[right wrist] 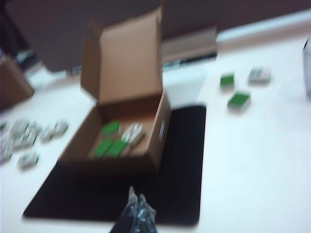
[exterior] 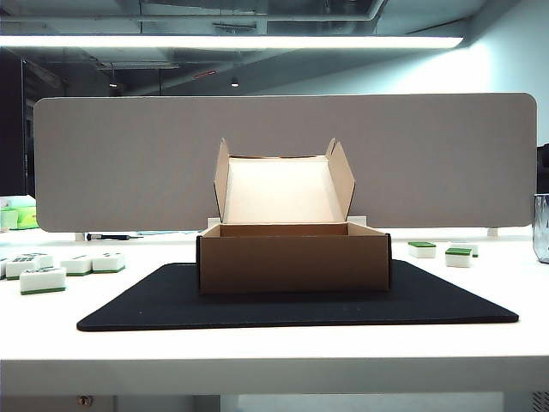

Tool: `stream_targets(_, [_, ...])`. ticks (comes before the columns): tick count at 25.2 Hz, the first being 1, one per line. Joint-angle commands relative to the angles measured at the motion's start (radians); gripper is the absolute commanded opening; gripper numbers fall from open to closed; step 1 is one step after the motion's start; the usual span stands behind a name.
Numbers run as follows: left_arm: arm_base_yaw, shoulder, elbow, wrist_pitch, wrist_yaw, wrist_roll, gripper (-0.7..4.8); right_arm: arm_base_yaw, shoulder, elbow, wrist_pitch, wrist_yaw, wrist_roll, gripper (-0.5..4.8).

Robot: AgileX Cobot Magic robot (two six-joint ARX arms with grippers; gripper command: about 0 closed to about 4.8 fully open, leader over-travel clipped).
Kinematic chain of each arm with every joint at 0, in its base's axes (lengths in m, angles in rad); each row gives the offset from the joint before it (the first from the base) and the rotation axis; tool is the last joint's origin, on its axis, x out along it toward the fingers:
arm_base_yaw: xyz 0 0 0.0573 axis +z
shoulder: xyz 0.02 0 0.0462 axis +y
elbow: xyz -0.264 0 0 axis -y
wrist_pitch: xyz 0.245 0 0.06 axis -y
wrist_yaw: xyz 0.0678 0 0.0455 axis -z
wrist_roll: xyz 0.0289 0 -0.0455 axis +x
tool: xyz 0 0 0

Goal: Pick up four mahjong tiles and put them into the paper box.

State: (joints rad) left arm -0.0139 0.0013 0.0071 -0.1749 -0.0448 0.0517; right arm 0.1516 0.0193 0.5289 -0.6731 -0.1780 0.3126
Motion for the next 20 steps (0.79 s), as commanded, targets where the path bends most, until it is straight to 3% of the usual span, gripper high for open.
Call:
stream_targets(1, [-0.001, 0.000, -0.001, -0.011, 0.005, 0.000, 0.18, -0.040, -0.006, -0.085, 0.206, 0.004, 0.002, -0.01])
stream_targets(7, [-0.001, 0.000, -0.001, -0.011, 0.005, 0.000, 0.18, -0.145, -0.013, -0.334, 0.462, 0.023, 0.018, -0.01])
stream_targets(20, [-0.001, 0.000, -0.001, -0.011, 0.005, 0.000, 0.18, -0.195, -0.021, -0.520, 0.525, 0.208, 0.035, -0.01])
